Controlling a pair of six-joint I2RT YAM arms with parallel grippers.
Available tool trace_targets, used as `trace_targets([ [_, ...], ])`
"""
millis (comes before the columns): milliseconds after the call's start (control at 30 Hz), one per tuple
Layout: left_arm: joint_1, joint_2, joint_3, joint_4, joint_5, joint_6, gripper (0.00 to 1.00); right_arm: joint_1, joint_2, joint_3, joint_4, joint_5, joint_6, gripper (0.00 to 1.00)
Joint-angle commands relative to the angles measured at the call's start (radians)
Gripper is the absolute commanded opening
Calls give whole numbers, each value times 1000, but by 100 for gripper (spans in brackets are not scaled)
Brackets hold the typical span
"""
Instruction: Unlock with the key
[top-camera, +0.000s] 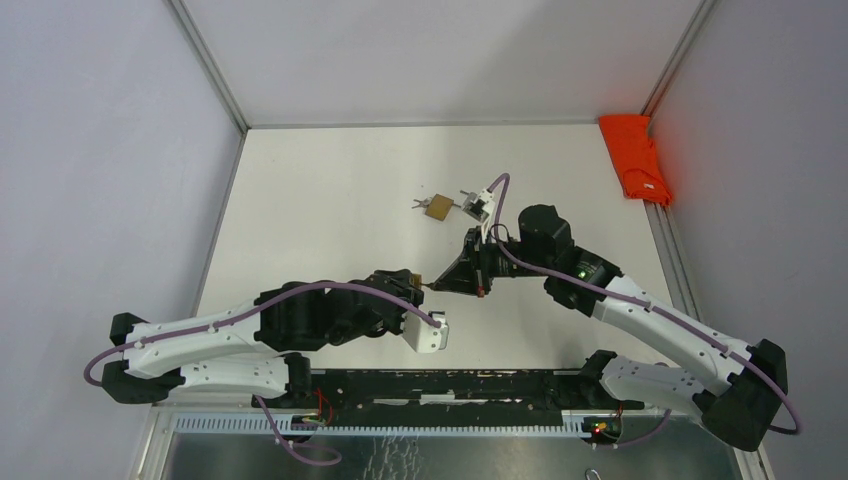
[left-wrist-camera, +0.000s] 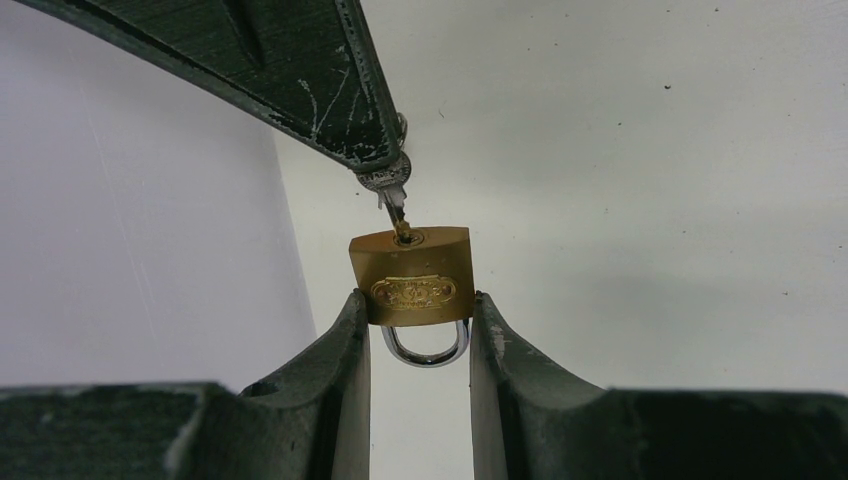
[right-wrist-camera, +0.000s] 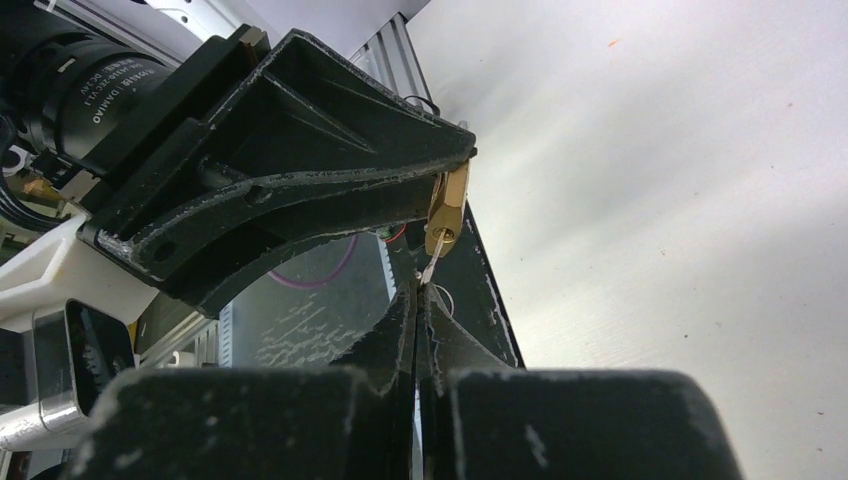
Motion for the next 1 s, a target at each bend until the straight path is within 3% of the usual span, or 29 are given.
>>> trace_targets([
  [0,-11,-5,41,60,19,-39,2,4,-9,14,100,22,20,0],
  [567,-11,2,66,111,-33,-83,2,4,-76,-114,179,100,91,0],
  [967,-11,-5,52,97,-23,-79,2,4,-74,-54,154,112,75,0],
])
